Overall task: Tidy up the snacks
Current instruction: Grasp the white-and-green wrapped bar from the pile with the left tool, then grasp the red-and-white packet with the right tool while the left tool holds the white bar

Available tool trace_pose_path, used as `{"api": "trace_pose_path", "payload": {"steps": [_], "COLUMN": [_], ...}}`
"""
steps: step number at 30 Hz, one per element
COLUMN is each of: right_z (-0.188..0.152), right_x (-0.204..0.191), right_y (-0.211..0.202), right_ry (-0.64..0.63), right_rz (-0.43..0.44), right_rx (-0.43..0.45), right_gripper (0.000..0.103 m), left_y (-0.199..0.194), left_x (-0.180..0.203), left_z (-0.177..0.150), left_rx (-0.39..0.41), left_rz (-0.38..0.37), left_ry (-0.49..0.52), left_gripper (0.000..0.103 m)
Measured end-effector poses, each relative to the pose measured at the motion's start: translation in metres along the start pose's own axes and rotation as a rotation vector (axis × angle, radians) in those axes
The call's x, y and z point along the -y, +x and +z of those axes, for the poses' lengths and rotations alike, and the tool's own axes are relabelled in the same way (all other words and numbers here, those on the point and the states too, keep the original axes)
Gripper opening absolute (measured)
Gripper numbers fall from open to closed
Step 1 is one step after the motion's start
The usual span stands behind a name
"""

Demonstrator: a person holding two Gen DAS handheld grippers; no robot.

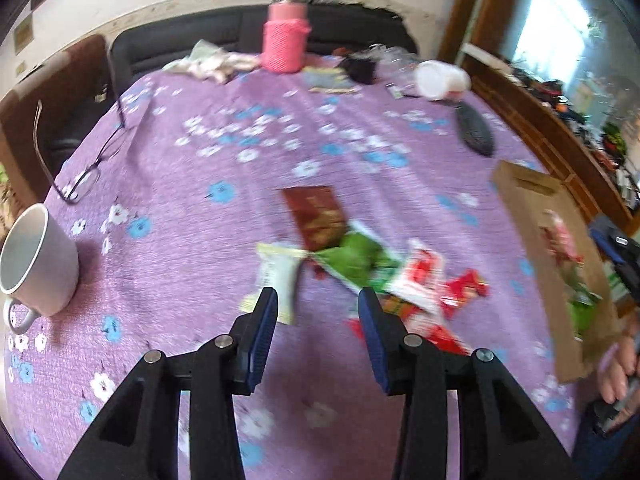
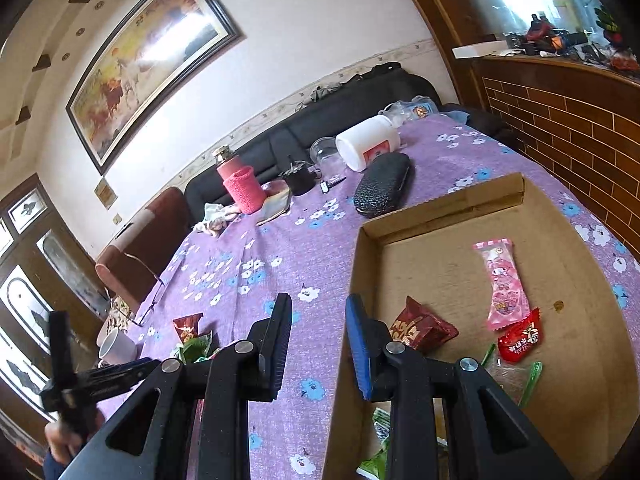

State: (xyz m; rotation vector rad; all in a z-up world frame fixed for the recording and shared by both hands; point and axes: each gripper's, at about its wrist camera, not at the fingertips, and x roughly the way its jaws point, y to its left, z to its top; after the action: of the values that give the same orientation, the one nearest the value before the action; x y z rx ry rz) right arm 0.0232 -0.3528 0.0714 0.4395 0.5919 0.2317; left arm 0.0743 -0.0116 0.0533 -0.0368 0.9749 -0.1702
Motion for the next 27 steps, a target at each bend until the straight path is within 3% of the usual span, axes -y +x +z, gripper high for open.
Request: {"api": "trace_pose_path", "payload": {"steps": [5, 8, 11, 12, 15, 20, 27], "right_z": [-0.005, -0.019, -0.044, -0.050, -0.072, -0.100, -0.112], "right_x": [-0.016, -0.044, -0.079, -0.086, -0.109, -0.135, -0.143], "right_y": [0.006, 0.018, 0.035, 0.039, 0.057, 0.079, 0.095], "right_ry": [-0.059, -0.164, -0.269, -0.290, -0.363, -0.525, -0.623], "right_rz": [0.102, 0.227, 0.316, 0.315, 0.265, 0.114, 0.048], "right_rx": [-0.042, -0.134, -0.249, -0.268, -0.322, -0.341, -0.354], "right_gripper": [0.030, 0.030, 0.030, 0.030, 0.030, 0.032, 0.032], "left_y": [0.027, 0.033, 0.039, 0.039, 0.039, 0.035, 0.027], "left_x": [-0.013, -0.016, -0.017, -0.017, -0.019, -0.023, -0.023], "left_z": [0.001, -0.001, 0.000, 0.001, 0.000, -0.001, -0.001], "left_rx": [-0.021, -0.004, 0.020, 0.026, 0.041, 0.045, 0.067], "left_rz": [0.039, 0.045, 0.069, 0.078, 0.085, 0.072, 0.059], "left_ry": [-0.031, -0.032, -0.018, -0.014, -0.007, -0.028, -0.040], "left_gripper": [0.040, 0.040, 0.028, 0.022, 0.020, 0.019, 0.019]}}
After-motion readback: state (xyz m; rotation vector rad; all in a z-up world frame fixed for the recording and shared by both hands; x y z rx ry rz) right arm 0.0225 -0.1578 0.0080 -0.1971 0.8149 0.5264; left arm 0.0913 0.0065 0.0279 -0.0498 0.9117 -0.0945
